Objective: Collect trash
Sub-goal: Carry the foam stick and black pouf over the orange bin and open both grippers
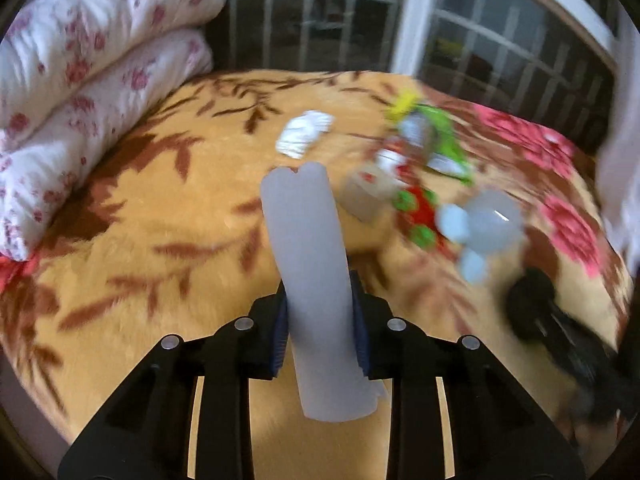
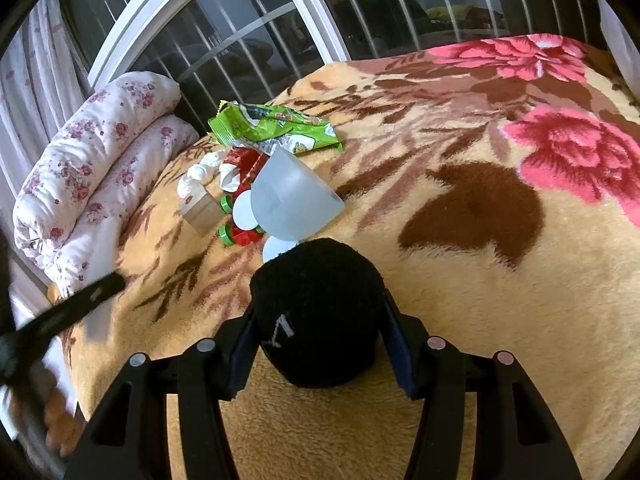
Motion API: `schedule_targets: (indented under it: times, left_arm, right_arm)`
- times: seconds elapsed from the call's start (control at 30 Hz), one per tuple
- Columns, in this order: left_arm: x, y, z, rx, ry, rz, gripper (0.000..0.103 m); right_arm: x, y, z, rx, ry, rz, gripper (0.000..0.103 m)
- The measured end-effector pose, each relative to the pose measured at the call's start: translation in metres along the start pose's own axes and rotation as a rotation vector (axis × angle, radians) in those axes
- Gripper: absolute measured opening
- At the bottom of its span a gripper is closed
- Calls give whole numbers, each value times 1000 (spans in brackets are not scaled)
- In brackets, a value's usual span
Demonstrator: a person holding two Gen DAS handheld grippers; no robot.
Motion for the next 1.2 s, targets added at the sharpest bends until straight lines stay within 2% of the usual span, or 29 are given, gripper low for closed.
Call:
schedule_targets:
  times: [0.13,0.23,0.47,0.6,0.77,0.97,1.2]
  left_arm:
    - [-27,-23,-39,77,-19,-7,26]
    - [-39,-35,-68,134,-31,-8,26]
    - [-45,-54,-124,223,-8,-33,26]
    - [-43,-61,-153,259,19,-41,26]
    - [-43,-65,-191,317,50,-50,26]
    - [-38,-64,-235,414,88,-38,26]
    - [-4,-59,-282,487,229,-29,26]
  right_arm:
    - [-17,0,-4,19,-28,-48,55]
    - [-36,6,-22,13,-43,-33,55]
    - [-92,26,-85,-98,-80,-69,55]
    - [-124,29,-128,-127,-94,-68,55]
    - [-144,23,-178,-129,-88,-89,55]
    - [-137,18,-239,-171,-19,-152,55]
    - [-97,10,-295,-226,146,-151,55]
Point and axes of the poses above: each gripper's, at about its wrist camera, not at the fingertips, and x roughly the way its jaws point, y to its left, z to its top, the point moved 9 cm from there along x, roughly the way its jaws point, and after that the axes turned 14 degrees about y, right-handed, at the moved point
